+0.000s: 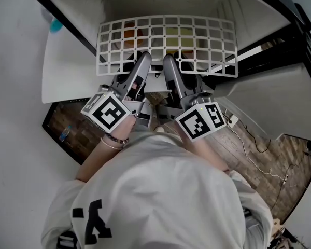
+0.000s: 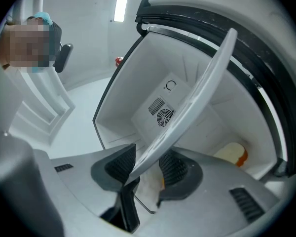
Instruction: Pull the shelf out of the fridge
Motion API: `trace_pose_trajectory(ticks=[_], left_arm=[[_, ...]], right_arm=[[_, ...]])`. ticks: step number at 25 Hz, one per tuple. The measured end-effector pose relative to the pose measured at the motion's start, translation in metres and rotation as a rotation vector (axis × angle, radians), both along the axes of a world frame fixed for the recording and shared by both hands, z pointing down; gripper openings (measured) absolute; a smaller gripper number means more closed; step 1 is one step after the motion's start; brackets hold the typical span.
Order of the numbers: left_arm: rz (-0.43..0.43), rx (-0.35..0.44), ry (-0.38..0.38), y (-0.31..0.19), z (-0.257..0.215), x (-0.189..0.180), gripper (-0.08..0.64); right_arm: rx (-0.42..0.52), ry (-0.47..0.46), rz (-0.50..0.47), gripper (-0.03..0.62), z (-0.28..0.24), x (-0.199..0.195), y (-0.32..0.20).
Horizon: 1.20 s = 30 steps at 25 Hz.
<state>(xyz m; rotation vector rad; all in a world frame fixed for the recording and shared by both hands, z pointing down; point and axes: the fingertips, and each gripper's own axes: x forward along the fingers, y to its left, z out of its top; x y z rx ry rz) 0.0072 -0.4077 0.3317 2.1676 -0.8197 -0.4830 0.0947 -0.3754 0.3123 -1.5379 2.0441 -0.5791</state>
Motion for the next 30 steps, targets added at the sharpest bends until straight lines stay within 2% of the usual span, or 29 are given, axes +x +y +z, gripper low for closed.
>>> trace_pose_trajectory(ticks=[30], left_arm=[[-0.035,-0.013,-0.035,0.052,0.010,-0.007,0.146]], right_arm=[[-0.047,-0.051,-0.044,0.158,0.017,-0.005,0.048]])
